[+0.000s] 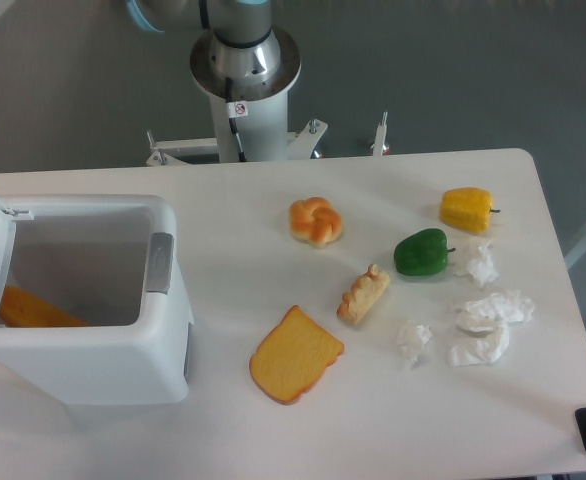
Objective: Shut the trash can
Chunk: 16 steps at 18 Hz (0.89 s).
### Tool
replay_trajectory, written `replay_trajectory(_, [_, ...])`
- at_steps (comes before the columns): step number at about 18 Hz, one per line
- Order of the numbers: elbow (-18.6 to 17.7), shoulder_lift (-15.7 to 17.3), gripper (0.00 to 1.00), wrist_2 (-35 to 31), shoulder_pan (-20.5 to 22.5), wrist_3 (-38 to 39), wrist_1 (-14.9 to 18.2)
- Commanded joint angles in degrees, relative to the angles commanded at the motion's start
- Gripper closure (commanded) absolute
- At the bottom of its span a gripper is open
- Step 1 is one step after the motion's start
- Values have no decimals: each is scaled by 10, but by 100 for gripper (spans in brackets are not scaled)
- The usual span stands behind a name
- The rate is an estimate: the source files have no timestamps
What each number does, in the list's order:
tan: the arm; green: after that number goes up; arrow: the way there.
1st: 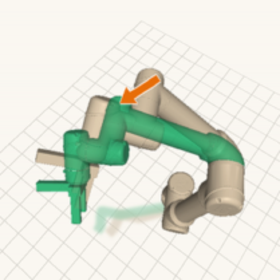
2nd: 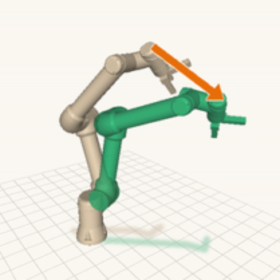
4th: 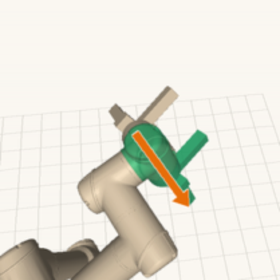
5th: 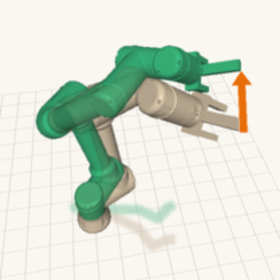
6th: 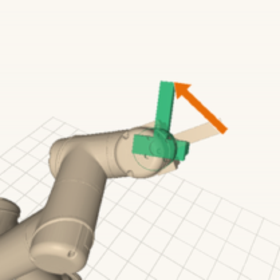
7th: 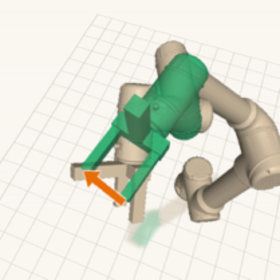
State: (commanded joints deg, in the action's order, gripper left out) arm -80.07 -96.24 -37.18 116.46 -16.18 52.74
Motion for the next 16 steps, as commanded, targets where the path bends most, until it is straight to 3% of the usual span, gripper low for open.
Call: replay_trajectory(16, [0, -18, 0, 8, -36, 5, 0])
